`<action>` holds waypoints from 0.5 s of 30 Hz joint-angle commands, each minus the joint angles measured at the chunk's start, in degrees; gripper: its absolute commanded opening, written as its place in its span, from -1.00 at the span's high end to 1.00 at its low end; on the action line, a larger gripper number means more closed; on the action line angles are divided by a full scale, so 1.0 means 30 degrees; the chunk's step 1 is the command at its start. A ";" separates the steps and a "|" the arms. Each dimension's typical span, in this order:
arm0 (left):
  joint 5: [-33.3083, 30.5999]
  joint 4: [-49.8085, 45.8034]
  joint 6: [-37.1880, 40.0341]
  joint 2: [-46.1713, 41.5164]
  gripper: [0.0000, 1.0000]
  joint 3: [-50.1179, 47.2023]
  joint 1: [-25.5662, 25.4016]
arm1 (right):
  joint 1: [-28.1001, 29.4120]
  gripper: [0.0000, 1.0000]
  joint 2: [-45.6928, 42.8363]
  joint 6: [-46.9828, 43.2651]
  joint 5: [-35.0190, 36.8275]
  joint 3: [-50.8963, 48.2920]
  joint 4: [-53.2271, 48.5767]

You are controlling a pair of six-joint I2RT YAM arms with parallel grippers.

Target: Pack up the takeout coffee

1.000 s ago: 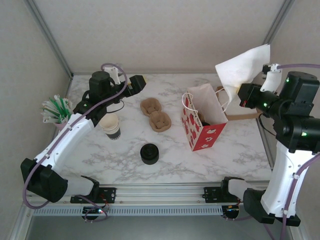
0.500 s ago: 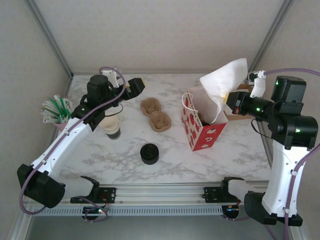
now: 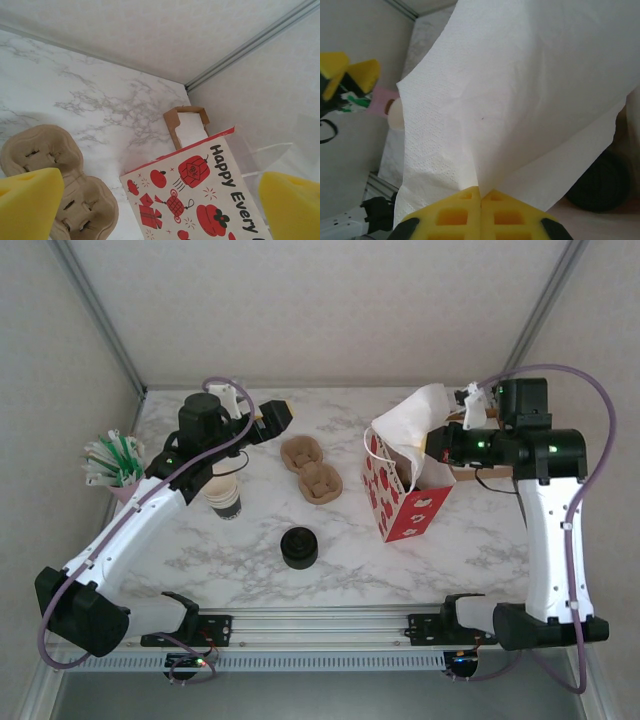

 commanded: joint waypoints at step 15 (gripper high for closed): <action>-0.0058 0.0408 -0.0014 0.0964 -0.99 0.0161 -0.0239 | 0.0616 1.00 0.1701 -0.0892 0.3842 -0.2014 -0.0584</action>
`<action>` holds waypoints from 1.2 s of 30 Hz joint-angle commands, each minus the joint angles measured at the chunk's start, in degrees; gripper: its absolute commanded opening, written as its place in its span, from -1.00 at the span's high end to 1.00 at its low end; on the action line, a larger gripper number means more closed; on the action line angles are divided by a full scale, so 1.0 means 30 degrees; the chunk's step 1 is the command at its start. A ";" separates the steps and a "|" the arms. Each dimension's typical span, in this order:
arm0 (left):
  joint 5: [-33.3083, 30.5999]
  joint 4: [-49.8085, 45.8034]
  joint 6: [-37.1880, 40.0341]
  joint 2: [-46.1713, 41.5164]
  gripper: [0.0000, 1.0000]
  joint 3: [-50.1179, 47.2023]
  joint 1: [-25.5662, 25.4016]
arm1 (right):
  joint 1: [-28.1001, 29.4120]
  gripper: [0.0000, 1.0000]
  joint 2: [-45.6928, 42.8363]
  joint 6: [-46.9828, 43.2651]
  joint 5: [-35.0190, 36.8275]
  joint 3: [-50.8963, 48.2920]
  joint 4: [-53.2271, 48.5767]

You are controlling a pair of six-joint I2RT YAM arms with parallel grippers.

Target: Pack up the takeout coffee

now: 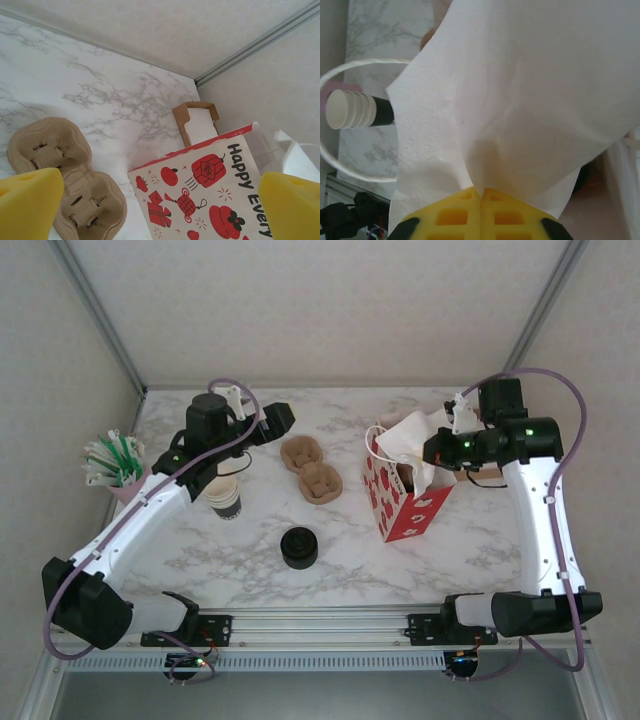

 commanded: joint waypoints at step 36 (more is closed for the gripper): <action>-0.1174 -0.0195 0.0353 -0.0029 -0.97 0.1209 -0.2173 | 0.5013 0.03 0.3389 0.1135 1.0256 0.4716 -0.3738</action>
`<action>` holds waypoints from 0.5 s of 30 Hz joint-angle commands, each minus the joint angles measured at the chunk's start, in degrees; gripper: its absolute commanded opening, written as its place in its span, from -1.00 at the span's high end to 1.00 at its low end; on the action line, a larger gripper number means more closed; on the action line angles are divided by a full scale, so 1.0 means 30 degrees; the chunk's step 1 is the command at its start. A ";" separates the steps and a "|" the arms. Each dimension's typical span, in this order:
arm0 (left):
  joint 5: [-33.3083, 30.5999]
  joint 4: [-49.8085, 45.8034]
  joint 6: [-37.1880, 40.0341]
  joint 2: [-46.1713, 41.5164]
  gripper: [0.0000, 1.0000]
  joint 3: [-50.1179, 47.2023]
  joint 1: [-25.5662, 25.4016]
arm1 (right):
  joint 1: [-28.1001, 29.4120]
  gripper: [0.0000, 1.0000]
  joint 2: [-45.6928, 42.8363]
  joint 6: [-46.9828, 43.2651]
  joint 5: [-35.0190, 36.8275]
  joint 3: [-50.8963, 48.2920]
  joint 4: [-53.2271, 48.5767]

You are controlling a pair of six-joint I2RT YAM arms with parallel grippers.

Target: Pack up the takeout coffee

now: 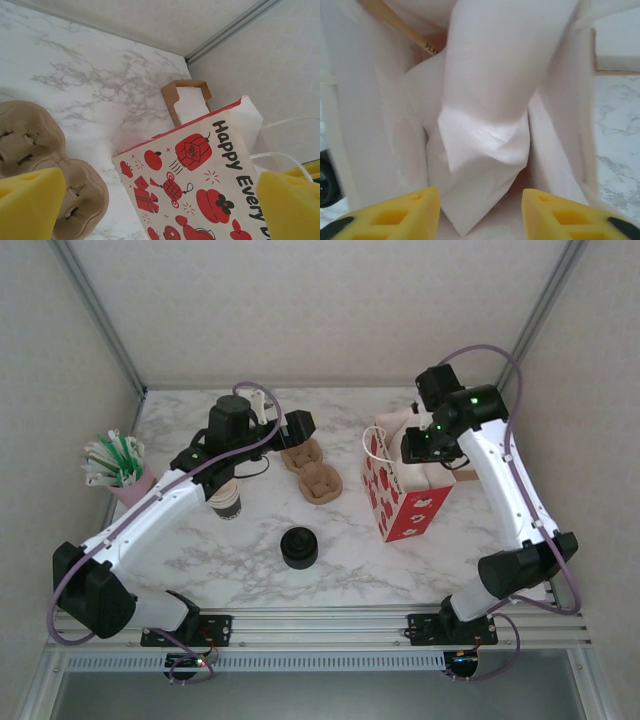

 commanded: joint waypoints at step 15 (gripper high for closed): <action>-0.6153 -0.0632 0.1075 -0.6687 -0.99 -0.1861 -0.0096 | 0.0319 -0.48 -0.7602 0.1117 0.1691 -0.2417 0.3702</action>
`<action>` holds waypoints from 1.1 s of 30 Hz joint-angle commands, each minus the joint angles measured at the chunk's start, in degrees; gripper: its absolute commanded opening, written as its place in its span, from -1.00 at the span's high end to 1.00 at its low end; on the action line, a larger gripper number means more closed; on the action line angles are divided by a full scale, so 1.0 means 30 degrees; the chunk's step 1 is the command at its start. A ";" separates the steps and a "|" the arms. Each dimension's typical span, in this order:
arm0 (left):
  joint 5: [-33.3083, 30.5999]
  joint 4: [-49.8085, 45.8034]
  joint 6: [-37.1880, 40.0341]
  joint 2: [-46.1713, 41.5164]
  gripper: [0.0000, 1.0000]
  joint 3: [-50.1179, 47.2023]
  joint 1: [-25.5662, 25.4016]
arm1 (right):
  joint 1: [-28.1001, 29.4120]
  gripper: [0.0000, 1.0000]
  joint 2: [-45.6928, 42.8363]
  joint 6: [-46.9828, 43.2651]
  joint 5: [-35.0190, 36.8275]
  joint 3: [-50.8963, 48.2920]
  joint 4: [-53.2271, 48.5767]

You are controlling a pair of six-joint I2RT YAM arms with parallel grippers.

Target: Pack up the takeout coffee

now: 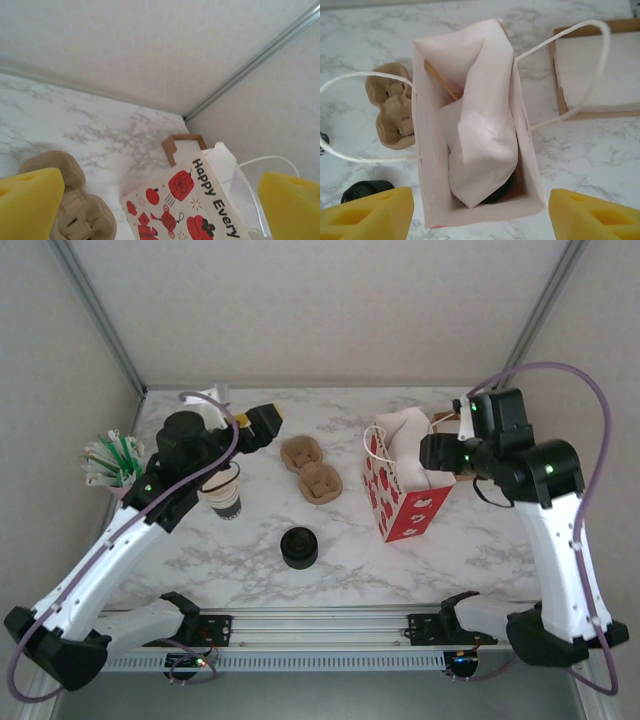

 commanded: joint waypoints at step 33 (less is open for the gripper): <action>-0.9544 -0.3001 -0.1495 -0.4937 -0.99 -0.7696 0.2476 | -0.1155 -0.97 -0.8654 0.2317 0.8185 -1.3152 0.7333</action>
